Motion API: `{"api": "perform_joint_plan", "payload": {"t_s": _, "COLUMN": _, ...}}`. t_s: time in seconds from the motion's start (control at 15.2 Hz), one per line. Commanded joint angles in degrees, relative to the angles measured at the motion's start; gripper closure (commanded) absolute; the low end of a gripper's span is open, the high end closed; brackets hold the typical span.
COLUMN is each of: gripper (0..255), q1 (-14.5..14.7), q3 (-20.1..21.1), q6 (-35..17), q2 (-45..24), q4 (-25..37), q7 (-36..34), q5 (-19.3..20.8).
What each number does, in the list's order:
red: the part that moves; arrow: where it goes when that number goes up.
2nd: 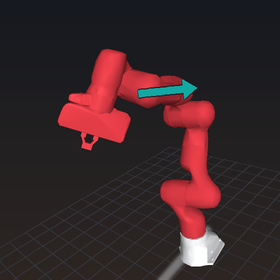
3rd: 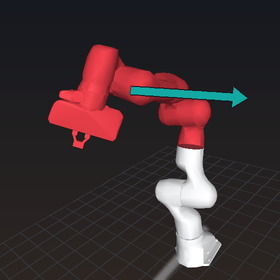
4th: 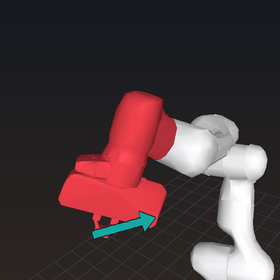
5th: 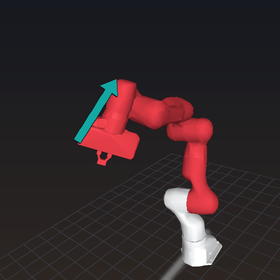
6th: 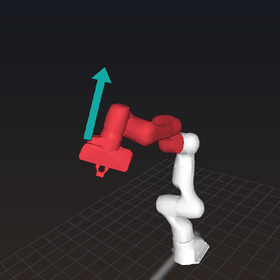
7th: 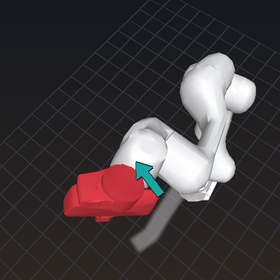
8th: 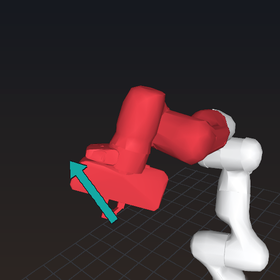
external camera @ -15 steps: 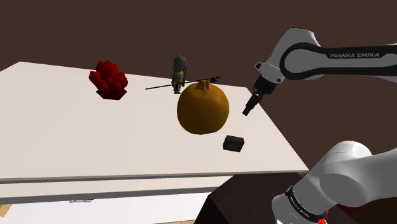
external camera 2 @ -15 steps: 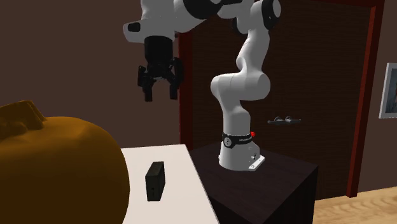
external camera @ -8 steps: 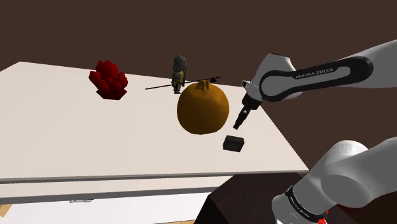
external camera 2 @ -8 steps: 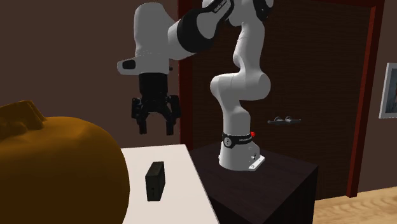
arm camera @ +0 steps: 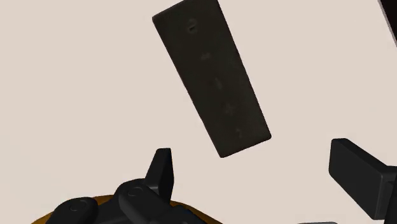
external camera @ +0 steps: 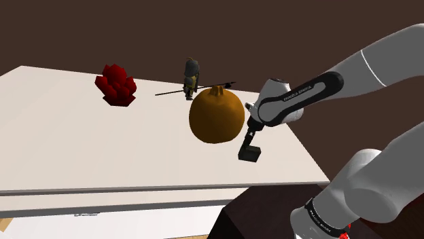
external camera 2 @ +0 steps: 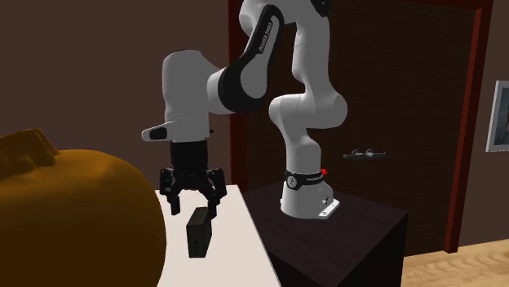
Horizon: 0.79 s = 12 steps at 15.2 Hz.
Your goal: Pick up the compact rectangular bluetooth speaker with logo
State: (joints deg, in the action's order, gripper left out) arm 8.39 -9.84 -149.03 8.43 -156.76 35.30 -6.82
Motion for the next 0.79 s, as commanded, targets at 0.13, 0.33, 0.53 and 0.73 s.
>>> {"api": "perform_joint_plan", "payload": {"t_s": 0.13, "gripper": 0, "q1": 0.9, "q3": -0.2, "q6": -5.1, "q2": -5.0, "q4": -0.3, "q7": 2.5, "q5": -2.7}}
{"api": "perform_joint_plan", "payload": {"t_s": 0.33, "gripper": 0, "q1": 1.4, "q3": -0.1, "q6": -7.9, "q2": -8.0, "q4": -0.2, "q7": 4.4, "q5": -5.1}}
{"api": "perform_joint_plan", "payload": {"t_s": 0.53, "gripper": 255, "q1": 1.4, "q3": -0.1, "q6": -8.3, "q2": -8.4, "q4": -0.2, "q7": 4.8, "q5": -5.6}}
{"api": "perform_joint_plan", "payload": {"t_s": 0.73, "gripper": 255, "q1": 1.4, "q3": -0.1, "q6": -8.3, "q2": -8.5, "q4": -0.2, "q7": 4.8, "q5": -5.6}}
